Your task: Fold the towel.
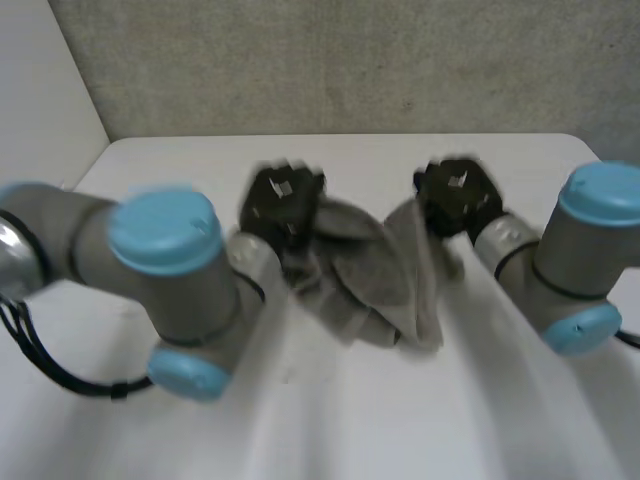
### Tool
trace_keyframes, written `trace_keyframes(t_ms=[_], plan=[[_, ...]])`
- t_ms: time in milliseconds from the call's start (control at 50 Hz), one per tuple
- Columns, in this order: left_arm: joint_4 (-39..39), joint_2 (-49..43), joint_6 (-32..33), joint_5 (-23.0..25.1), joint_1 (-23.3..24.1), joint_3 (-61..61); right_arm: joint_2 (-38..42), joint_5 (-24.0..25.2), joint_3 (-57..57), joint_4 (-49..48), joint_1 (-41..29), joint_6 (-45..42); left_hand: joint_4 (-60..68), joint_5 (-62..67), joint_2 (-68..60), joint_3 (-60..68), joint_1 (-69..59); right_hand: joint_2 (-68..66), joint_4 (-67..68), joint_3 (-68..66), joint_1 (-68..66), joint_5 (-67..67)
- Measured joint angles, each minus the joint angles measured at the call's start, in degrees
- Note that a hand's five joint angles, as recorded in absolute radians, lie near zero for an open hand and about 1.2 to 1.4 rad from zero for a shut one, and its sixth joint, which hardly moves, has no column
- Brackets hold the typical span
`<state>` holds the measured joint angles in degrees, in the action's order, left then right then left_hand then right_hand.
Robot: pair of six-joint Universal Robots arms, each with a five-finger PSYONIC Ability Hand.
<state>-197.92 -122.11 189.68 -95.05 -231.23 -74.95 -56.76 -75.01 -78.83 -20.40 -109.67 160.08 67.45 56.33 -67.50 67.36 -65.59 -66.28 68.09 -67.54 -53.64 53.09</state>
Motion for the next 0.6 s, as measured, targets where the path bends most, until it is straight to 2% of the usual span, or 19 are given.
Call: trace_keyframes(t_ms=[100,200,420,600], plan=[[-4.15,5.67,3.80,-1.28,-4.46,4.54,-4.23,-12.88,6.01,-4.32,-0.02,0.83,1.86,1.67,-1.82,1.82,-1.03,0.00,0.01,0.00,0.03,0.10],[-6.07,9.03,4.43,-1.58,-7.43,5.76,-7.24,-18.10,6.81,-6.68,-0.05,1.05,2.33,2.17,-2.09,2.05,-1.53,0.00,0.02,0.00,0.03,1.09],[-8.98,8.15,4.28,-0.88,-8.90,-6.06,-8.52,-13.47,-3.58,-4.86,-0.15,0.65,-2.94,-1.58,3.02,-2.88,1.08,-0.58,0.02,0.00,0.03,1.76],[-14.91,1.95,4.64,-0.62,-10.40,-16.34,-6.94,-10.31,-12.95,5.03,-1.75,0.09,-5.40,-4.16,5.47,-5.32,3.60,-1.19,0.04,-0.33,0.03,2.03]])
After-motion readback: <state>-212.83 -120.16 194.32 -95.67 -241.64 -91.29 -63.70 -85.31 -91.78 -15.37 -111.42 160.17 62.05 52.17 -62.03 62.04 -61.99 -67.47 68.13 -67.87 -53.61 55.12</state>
